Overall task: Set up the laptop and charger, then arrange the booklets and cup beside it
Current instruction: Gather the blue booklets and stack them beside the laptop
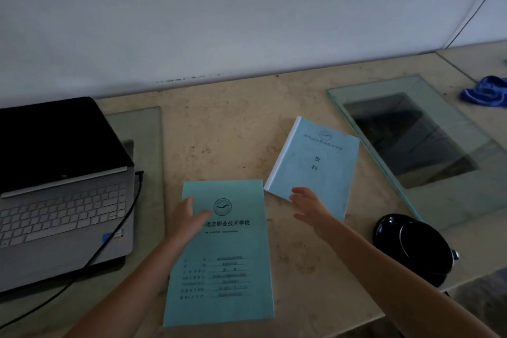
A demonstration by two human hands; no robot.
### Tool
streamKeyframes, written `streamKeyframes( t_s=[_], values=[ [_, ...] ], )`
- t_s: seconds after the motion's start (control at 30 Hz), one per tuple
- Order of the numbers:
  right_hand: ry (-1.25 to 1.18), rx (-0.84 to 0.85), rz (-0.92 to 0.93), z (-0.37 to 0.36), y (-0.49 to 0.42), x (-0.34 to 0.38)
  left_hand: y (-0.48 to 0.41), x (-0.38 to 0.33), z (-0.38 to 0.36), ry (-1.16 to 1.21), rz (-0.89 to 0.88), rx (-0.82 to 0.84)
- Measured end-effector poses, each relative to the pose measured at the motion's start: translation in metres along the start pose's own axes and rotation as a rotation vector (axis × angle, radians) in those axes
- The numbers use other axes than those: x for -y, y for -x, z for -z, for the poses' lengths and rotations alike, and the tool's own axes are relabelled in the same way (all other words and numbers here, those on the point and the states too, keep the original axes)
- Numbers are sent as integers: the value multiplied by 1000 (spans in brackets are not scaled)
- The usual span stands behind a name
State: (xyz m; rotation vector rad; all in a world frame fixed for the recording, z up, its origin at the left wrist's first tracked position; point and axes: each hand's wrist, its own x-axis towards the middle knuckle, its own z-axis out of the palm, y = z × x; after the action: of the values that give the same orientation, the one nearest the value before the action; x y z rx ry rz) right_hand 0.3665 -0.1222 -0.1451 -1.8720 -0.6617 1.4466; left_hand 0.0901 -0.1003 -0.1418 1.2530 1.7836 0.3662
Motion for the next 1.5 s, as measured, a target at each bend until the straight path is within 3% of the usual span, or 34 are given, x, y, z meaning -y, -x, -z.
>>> streamKeyframes(
  t_s=[0.4, 0.73, 0.9, 1.07, 1.37, 1.5],
  values=[
    [-89, -254, -1, 111, -44, 20, -49, -100, -88, -72, -200, 224],
    [-60, -313, 35, 124, -70, 7, -103, -174, -164, -112, -133, 164],
    [-9, -372, 49, 127, -82, 3, -112, -188, -175, 127, -1, 72],
    [-62, -378, 30, 129, -90, 9, -110, -198, -180, 306, 99, 260],
    [-241, -343, -48, 130, -89, 13, -71, -210, -150, 504, 107, 317],
    [-331, -211, -104, 118, -71, 22, -40, -211, -120, 573, 36, 461]
  ],
)
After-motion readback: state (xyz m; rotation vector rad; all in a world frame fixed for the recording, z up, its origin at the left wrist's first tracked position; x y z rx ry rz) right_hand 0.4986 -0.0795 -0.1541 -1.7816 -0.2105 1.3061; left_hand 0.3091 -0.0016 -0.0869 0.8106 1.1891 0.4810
